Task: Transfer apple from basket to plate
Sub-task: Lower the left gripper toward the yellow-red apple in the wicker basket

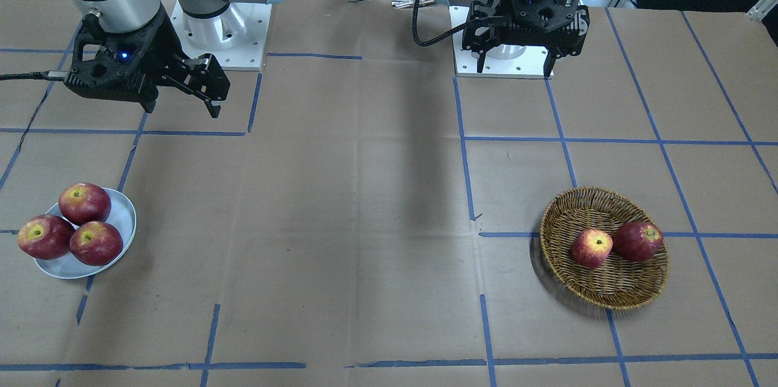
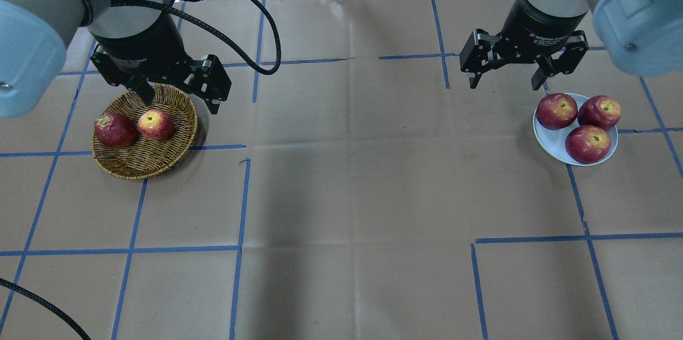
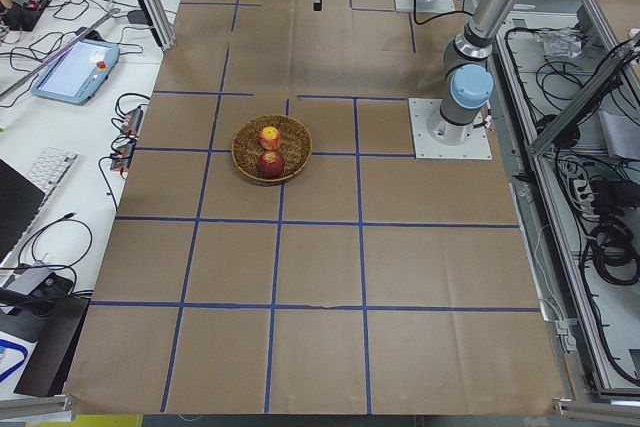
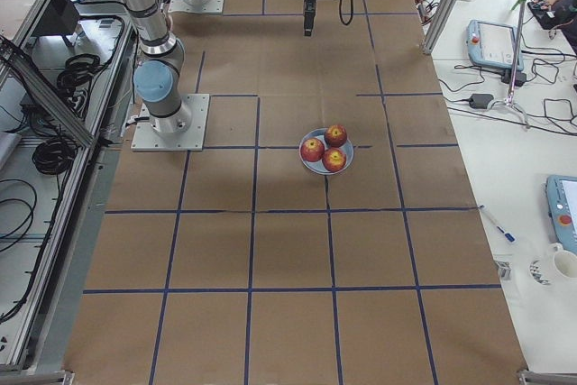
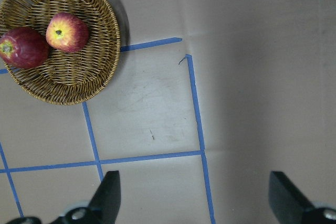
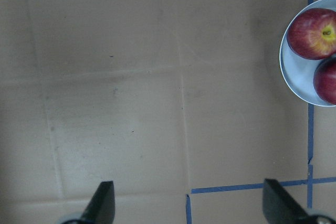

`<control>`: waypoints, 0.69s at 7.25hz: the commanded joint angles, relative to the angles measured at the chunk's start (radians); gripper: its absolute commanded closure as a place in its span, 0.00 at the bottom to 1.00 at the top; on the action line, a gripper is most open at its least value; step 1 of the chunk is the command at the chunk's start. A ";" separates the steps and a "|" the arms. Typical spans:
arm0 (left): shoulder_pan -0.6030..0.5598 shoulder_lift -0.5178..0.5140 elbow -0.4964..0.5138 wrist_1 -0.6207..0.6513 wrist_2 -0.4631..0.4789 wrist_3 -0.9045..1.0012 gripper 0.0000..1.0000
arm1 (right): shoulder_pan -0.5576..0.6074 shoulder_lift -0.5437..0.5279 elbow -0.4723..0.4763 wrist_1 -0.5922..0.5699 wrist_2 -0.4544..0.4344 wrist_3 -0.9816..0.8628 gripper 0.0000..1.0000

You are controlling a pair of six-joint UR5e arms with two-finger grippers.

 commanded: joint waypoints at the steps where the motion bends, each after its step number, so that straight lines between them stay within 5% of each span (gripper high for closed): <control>1: 0.043 -0.012 -0.041 0.012 0.001 0.084 0.01 | 0.000 0.000 0.000 -0.002 0.000 0.000 0.00; 5: 0.318 -0.148 -0.255 0.462 0.001 0.492 0.01 | 0.000 0.000 0.002 0.000 0.002 0.000 0.00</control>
